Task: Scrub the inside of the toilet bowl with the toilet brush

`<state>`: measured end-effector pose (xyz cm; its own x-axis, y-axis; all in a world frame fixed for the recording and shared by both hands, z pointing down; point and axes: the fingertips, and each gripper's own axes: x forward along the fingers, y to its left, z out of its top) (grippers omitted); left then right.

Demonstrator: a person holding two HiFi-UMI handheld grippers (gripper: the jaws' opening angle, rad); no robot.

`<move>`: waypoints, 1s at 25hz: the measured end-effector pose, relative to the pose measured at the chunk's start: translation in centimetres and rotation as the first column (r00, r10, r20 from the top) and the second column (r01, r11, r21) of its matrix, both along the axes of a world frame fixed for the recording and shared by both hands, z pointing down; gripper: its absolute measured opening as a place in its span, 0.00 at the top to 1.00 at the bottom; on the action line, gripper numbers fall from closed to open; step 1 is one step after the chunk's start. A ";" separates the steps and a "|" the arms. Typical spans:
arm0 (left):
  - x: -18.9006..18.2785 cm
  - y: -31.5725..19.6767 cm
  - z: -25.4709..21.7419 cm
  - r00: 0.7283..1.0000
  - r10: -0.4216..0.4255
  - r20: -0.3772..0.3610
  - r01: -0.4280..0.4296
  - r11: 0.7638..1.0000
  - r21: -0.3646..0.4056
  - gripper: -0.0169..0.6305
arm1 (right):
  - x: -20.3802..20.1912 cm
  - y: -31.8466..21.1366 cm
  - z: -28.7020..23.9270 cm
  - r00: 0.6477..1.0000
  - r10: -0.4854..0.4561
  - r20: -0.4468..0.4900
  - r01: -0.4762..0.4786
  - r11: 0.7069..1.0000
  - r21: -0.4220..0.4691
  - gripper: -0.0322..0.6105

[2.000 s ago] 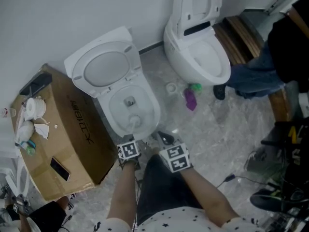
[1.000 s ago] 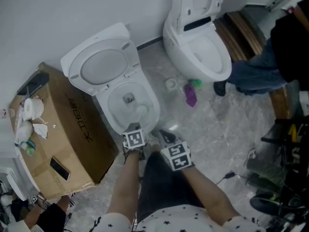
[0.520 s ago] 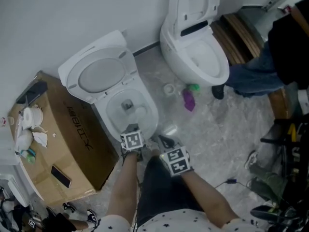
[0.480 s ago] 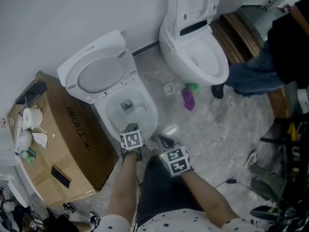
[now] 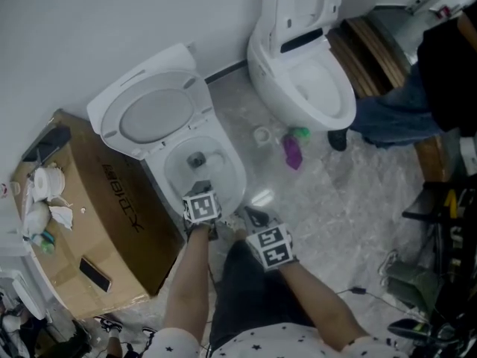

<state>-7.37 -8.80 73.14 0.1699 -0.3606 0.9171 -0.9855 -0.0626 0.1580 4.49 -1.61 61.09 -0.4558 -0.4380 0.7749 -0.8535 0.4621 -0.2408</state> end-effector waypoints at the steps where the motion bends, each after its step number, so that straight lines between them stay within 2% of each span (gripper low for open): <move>1: 0.0 -0.2 0.0 1.000 0.000 -0.004 0.000 1.000 0.000 0.74 | -0.1 0.0 0.1 1.000 -0.002 0.000 0.002 1.000 -0.001 0.94; 25: -4.0 -4.2 0.2 0.999 -0.010 0.032 0.008 0.999 0.042 0.74 | -1.1 -0.9 1.4 1.000 -0.022 0.000 0.022 0.999 -0.023 0.94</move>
